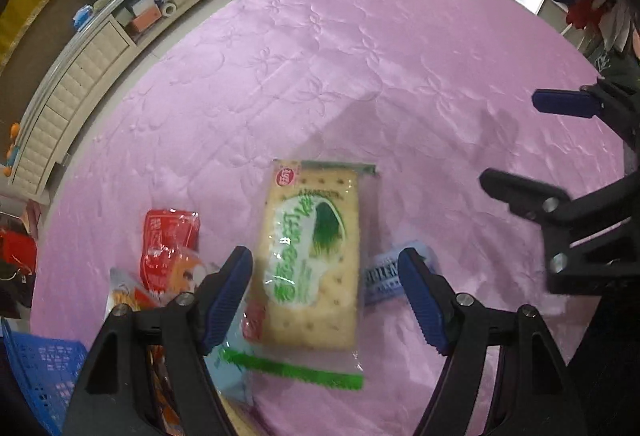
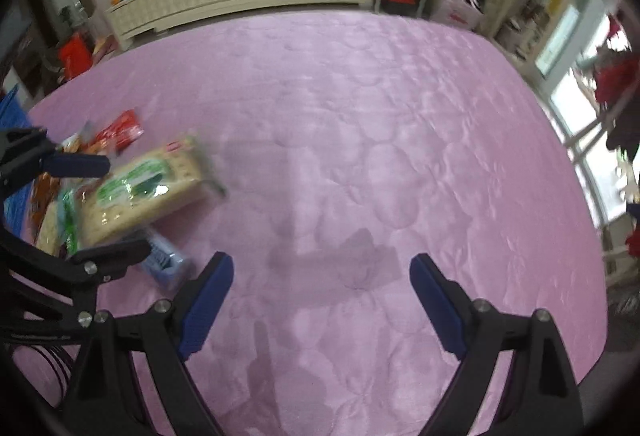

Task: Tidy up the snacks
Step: 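Reach the left gripper to the green-labelled cracker pack and grasp it, then lift the cracker pack with the left gripper while the right grasps the bread bag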

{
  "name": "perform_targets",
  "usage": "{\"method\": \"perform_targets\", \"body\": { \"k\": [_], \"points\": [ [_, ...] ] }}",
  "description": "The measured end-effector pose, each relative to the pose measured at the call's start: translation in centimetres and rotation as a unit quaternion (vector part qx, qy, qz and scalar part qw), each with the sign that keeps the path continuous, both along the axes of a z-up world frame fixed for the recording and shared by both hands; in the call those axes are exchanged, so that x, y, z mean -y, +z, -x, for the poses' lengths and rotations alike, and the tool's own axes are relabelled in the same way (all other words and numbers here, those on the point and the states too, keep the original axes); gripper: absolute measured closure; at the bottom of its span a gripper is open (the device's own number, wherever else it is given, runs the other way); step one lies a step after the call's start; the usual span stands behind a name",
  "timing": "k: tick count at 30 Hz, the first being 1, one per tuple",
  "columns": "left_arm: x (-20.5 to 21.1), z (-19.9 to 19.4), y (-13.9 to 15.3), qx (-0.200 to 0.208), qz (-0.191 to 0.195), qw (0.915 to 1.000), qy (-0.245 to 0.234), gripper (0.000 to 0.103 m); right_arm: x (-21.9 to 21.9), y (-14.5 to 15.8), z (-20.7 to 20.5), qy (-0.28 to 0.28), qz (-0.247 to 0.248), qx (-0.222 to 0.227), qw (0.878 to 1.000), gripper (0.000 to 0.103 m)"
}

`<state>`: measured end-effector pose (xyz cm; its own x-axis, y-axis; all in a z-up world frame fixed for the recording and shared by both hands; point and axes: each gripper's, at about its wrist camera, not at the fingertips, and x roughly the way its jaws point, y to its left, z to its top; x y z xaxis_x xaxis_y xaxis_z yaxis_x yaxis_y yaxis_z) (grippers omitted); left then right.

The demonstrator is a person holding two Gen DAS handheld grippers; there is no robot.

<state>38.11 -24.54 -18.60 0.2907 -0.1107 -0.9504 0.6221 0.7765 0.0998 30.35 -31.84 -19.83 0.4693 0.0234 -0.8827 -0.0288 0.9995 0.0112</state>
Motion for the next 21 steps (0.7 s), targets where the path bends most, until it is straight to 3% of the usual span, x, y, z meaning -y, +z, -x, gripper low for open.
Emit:
{"method": "perform_targets", "body": {
  "k": [9, 12, 21],
  "points": [
    [-0.9, -1.8, -0.9, -0.043, 0.022, 0.9983, 0.034, 0.030, 0.2, 0.2, -0.2, -0.015, -0.019, -0.002, 1.000, 0.011],
    [-1.0, -1.5, -0.7, -0.045, 0.031, 0.9978, 0.039, 0.047, -0.5, -0.1, -0.7, -0.004, -0.026, -0.010, 1.000, 0.011],
    [-1.5, 1.2, 0.5, -0.020, 0.022, 0.9983, 0.049, 0.051, -0.8, -0.9, -1.9, -0.014, -0.028, -0.031, 0.999, 0.011]
  ]
}}
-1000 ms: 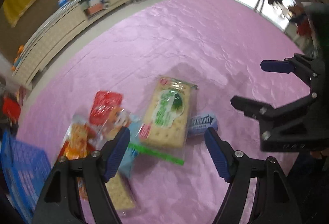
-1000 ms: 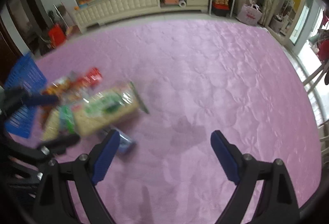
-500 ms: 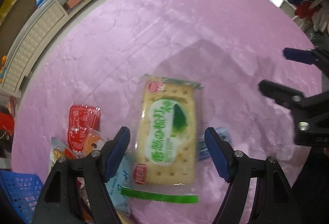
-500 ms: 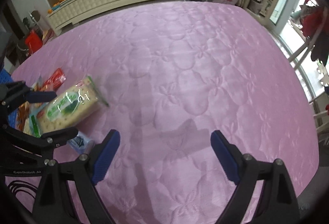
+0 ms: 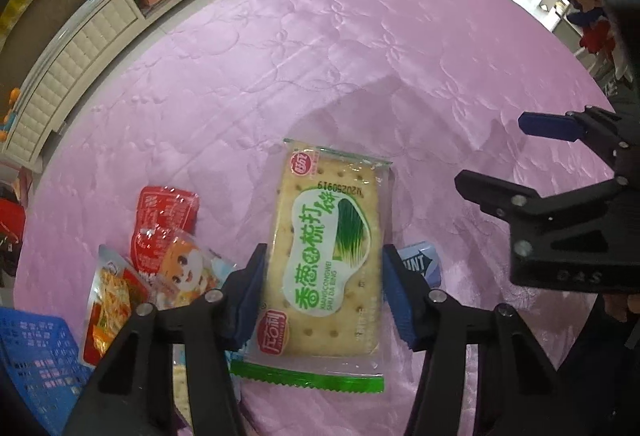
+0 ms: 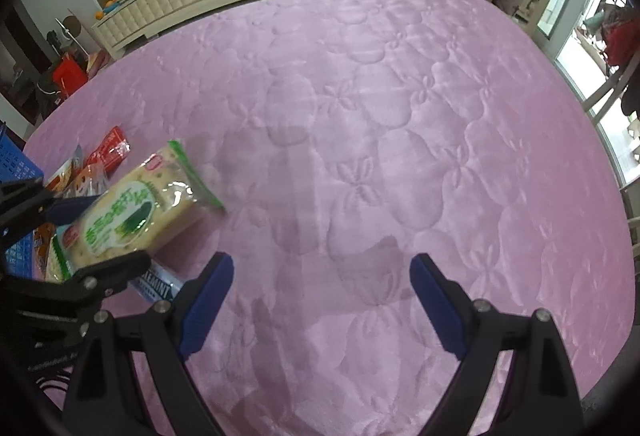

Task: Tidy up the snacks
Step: 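Lift the cracker pack with the left gripper while the right grasps the bread bag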

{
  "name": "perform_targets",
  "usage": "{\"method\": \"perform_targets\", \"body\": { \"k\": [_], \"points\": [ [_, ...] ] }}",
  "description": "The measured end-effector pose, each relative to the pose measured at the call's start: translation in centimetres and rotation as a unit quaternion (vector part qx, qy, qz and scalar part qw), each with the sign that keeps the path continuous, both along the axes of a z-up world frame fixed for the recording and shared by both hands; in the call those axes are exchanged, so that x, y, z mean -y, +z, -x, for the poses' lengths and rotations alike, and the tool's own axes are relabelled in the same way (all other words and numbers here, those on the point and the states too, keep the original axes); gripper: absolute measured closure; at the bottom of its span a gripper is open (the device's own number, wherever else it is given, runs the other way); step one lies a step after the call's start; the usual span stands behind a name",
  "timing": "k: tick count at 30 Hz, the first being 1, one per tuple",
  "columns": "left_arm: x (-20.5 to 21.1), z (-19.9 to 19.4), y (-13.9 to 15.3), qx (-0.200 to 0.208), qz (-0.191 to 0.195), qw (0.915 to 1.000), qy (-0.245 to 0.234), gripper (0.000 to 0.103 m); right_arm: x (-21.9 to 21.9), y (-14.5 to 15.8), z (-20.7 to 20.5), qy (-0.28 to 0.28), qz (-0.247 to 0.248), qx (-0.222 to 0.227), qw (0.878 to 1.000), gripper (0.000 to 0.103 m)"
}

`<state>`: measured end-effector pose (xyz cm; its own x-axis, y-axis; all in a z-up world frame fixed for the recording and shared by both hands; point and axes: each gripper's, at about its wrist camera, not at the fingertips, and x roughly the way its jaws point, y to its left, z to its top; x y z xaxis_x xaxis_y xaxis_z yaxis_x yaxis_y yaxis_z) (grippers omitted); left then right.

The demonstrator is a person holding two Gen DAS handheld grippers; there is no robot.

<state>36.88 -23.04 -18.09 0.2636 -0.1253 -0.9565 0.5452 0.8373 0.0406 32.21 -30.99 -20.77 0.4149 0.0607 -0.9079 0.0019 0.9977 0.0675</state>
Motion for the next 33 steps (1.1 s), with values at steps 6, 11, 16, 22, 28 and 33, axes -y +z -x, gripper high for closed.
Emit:
{"method": "perform_targets", "body": {
  "k": [6, 11, 16, 22, 28, 33],
  "points": [
    [-3.0, 1.4, 3.0, 0.037, 0.027, 0.9979, 0.047, 0.051, -1.0, 0.4, -0.3, 0.009, -0.049, 0.007, 0.999, 0.011],
    [-7.0, 2.3, 5.6, 0.061, 0.044, 0.9921, 0.100, 0.051, -2.8, 1.9, -0.3, 0.028, -0.081, 0.034, 0.996, 0.011],
    [-11.5, 3.7, 7.1, 0.094, 0.053, 0.9781, 0.178, 0.051, -5.5, 2.9, 0.5, 0.072, -0.087, 0.058, 0.992, 0.011],
    [-15.3, 6.4, 7.7, 0.102, 0.067, 0.9657, 0.229, 0.051, -9.4, 4.3, 0.9, 0.123, -0.092, 0.076, 0.985, 0.011],
    [-17.6, 8.5, 8.0, 0.103, 0.057, 0.9624, 0.245, 0.051, -14.9, 3.9, 0.9, 0.188, -0.056, 0.061, 0.979, 0.011],
    [-19.4, 9.8, 8.5, 0.114, 0.049, 0.9599, 0.251, 0.051, -17.2, 2.9, 0.1, 0.199, -0.050, 0.048, 0.978, 0.008]
  ]
}}
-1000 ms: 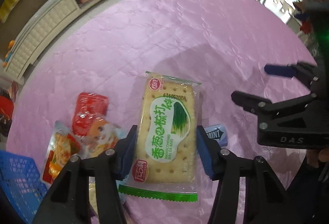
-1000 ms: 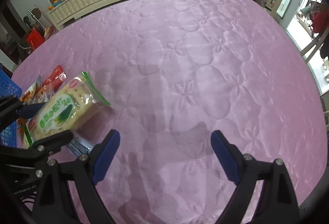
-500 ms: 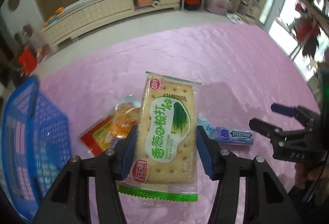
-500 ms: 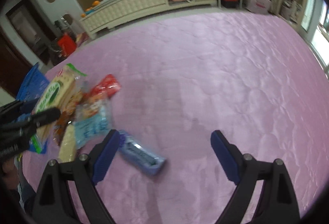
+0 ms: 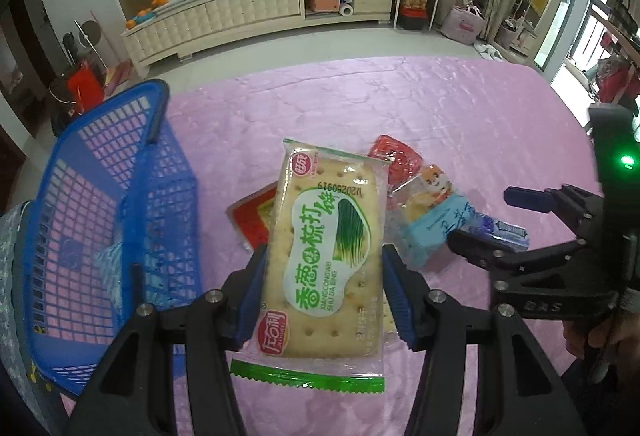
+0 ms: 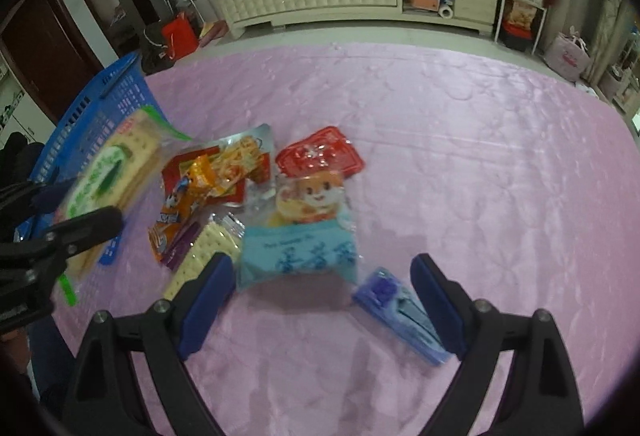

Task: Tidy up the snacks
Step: 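Lift the cracker pack with the left gripper while the right grasps the bread bag, then lower the bread bag into the blue basket and open the right gripper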

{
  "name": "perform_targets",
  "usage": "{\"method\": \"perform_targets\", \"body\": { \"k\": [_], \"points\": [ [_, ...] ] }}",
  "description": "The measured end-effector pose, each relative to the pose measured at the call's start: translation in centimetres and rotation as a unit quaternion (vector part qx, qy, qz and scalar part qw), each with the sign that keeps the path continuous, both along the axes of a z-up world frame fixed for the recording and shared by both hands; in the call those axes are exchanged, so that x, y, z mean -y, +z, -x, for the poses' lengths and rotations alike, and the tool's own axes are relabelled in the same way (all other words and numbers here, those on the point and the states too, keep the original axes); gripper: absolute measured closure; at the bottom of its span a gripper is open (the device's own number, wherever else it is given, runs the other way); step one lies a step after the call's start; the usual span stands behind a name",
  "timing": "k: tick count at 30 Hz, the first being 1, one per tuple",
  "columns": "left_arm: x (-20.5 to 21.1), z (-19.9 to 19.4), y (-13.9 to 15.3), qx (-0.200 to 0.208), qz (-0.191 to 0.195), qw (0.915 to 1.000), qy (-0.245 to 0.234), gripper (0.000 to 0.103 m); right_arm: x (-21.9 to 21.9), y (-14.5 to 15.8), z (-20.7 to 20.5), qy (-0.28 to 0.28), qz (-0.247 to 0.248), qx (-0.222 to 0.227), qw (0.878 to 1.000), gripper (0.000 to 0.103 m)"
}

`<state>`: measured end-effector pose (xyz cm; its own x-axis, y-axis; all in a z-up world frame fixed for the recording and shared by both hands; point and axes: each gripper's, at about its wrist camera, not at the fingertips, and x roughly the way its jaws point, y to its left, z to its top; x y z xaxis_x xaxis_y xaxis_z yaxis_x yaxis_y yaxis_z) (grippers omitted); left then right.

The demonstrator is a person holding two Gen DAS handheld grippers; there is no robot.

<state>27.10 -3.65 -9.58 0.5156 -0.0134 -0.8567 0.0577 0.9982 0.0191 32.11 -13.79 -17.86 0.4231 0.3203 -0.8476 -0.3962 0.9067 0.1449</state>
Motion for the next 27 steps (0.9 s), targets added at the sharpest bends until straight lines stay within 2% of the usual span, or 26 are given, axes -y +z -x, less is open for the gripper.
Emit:
{"method": "perform_targets", "body": {
  "k": [4, 11, 15, 16, 17, 21, 27],
  "points": [
    [0.1, 0.1, -0.6, 0.005, -0.021, 0.9997, -0.006, 0.051, -1.4, -0.6, -0.9, 0.006, 0.021, -0.001, 1.000, 0.008],
    [-0.2, -1.6, -1.2, 0.006, 0.001, 1.0000, -0.008, 0.051, -3.4, -2.3, -2.1, 0.021, 0.051, -0.015, 0.998, 0.008],
    [-0.1, -2.1, -1.7, 0.003, -0.013, 0.9998, -0.012, 0.051, -3.9, -3.1, -2.0, 0.032, 0.053, -0.008, 0.998, 0.009],
    [-0.2, -2.1, -1.8, 0.002, -0.010, 0.9999, -0.011, 0.051, -3.8, -3.1, -1.8, 0.033, 0.053, -0.001, 0.998, 0.014],
    [-0.2, -2.1, -1.9, 0.001, -0.006, 0.9999, -0.010, 0.051, -3.7, -3.2, -1.7, 0.033, 0.057, 0.002, 0.998, 0.023],
    [-0.3, -1.7, -1.9, 0.001, -0.003, 1.0000, -0.006, 0.051, -2.9, -2.5, -1.0, 0.034, 0.041, -0.004, 0.999, 0.030],
    [-0.5, -0.1, -0.2, 0.020, 0.007, 0.9997, -0.009, 0.051, -1.8, 0.6, 2.2, 0.028, 0.029, 0.024, 0.999, 0.030]
  ]
}}
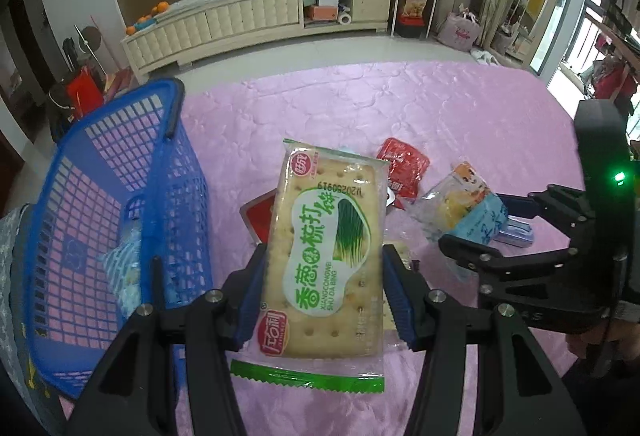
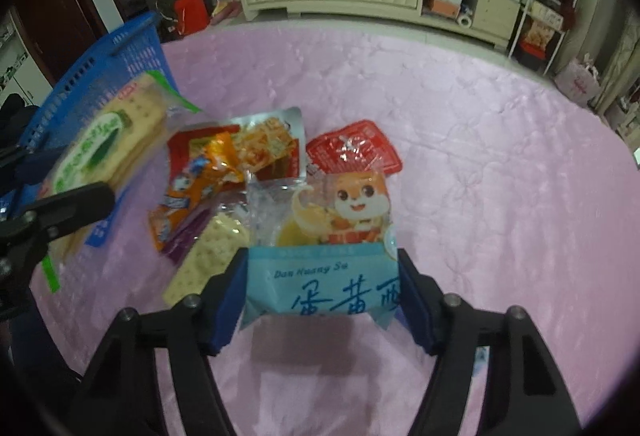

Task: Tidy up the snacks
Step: 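Lower the bread bag into the blue basket and open the right gripper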

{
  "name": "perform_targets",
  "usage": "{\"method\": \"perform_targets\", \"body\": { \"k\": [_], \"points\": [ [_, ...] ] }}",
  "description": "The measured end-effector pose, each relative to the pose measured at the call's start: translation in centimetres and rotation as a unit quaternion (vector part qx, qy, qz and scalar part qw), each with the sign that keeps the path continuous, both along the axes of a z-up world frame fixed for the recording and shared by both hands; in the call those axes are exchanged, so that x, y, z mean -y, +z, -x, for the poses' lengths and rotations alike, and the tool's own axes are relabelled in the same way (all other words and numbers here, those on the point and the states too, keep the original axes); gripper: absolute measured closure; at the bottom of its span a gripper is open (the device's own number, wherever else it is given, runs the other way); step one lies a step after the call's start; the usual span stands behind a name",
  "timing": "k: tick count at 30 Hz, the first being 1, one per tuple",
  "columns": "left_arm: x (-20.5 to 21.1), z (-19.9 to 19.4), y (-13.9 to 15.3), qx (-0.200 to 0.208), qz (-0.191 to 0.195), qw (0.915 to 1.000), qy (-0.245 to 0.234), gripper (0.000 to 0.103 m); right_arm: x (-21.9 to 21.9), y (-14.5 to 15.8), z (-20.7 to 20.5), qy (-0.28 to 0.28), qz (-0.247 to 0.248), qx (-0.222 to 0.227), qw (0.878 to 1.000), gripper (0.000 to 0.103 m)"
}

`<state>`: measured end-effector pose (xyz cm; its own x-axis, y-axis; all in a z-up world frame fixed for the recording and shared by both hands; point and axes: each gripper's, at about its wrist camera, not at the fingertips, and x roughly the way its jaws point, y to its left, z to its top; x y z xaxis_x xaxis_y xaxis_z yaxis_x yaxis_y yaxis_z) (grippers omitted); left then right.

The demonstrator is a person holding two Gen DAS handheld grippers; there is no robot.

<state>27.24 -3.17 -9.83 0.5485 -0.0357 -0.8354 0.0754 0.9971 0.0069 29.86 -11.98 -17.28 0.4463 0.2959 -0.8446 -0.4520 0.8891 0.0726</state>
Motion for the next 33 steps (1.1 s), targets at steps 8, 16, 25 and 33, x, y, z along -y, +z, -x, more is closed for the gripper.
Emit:
{"method": "perform_targets", "body": {
  "k": [8, 16, 25, 33],
  "points": [
    [-1.3, 3.5, 3.0, 0.033, 0.025, 0.9991, -0.001, 0.051, 0.8, 4.3, 3.9, -0.016, -0.015, 0.017, 1.000, 0.030],
    [-3.6, 7.1, 5.0, 0.063, 0.039, 0.9972, -0.007, 0.051, -0.5, 7.6, 6.7, -0.035, -0.029, 0.032, 0.998, 0.030],
    [-8.6, 9.9, 8.1, 0.097, 0.041, 0.9944, 0.008, 0.051, -4.6, 10.7, 7.9, -0.020, -0.042, 0.057, 0.997, 0.030],
    [-14.9, 11.2, 10.3, 0.117, 0.038, 0.9912, 0.049, 0.051, -9.0, 13.0, 7.6, 0.006, -0.058, 0.067, 0.996, 0.030]
  ]
}}
